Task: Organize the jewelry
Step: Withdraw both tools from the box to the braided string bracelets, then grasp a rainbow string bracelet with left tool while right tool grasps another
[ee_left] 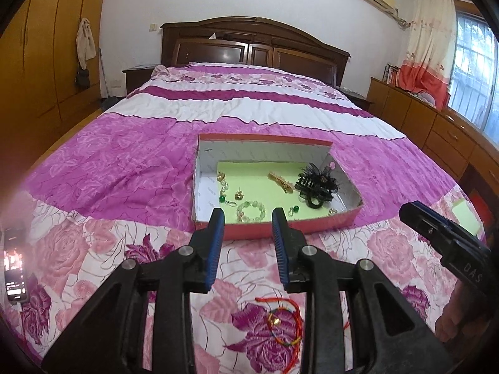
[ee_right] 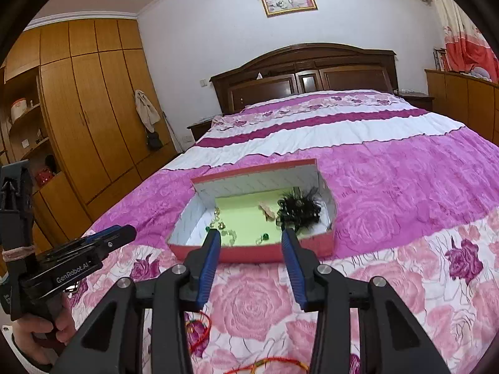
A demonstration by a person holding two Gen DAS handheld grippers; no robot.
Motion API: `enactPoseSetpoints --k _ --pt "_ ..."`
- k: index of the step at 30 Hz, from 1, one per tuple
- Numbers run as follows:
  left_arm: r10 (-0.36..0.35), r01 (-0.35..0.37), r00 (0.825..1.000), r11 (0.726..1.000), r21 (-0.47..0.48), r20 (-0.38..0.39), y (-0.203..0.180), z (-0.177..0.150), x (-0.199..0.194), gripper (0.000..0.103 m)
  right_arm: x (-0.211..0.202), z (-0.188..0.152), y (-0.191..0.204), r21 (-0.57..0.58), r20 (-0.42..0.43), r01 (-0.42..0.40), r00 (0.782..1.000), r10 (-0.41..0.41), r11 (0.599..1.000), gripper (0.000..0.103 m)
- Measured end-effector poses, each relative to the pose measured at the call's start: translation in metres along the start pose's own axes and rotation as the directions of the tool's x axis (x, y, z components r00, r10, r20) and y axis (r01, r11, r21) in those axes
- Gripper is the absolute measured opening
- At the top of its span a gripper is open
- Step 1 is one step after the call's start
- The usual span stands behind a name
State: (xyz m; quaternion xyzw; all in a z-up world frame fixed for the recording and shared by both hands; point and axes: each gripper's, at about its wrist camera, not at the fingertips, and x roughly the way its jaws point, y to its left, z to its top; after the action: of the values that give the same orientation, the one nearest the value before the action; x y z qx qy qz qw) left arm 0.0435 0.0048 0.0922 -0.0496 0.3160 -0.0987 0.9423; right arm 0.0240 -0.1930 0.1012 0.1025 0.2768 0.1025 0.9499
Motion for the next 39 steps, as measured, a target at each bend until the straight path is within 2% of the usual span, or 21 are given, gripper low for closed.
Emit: enactPoseSetpoints --k 11,18,30,39 --pt "-0.020 0.021 0.997 1.000 0.015 -0.080 -0.003 -0.027 -0.003 0.024 -0.009 -0.031 -0.008 0.004 -0.073 0.021 0.997 -0.021 1.000 0.045" --pt "-0.047 0.050 0.988 0.999 0.013 -0.148 -0.008 -0.045 0.003 0.024 -0.008 -0.054 -0.015 -0.015 -0.138 0.045 0.989 -0.047 0.999 0.045" --pt "-0.089 0.091 0.959 0.996 -0.006 -0.270 -0.016 -0.073 0.027 0.024 0.005 -0.087 -0.031 0.003 -0.259 0.079 0.963 -0.076 0.997 0.045" --pt "-0.088 0.084 0.935 0.996 -0.025 -0.344 -0.014 -0.092 0.048 0.024 0.018 -0.104 -0.039 0.019 -0.327 0.101 0.941 -0.089 0.995 0.045"
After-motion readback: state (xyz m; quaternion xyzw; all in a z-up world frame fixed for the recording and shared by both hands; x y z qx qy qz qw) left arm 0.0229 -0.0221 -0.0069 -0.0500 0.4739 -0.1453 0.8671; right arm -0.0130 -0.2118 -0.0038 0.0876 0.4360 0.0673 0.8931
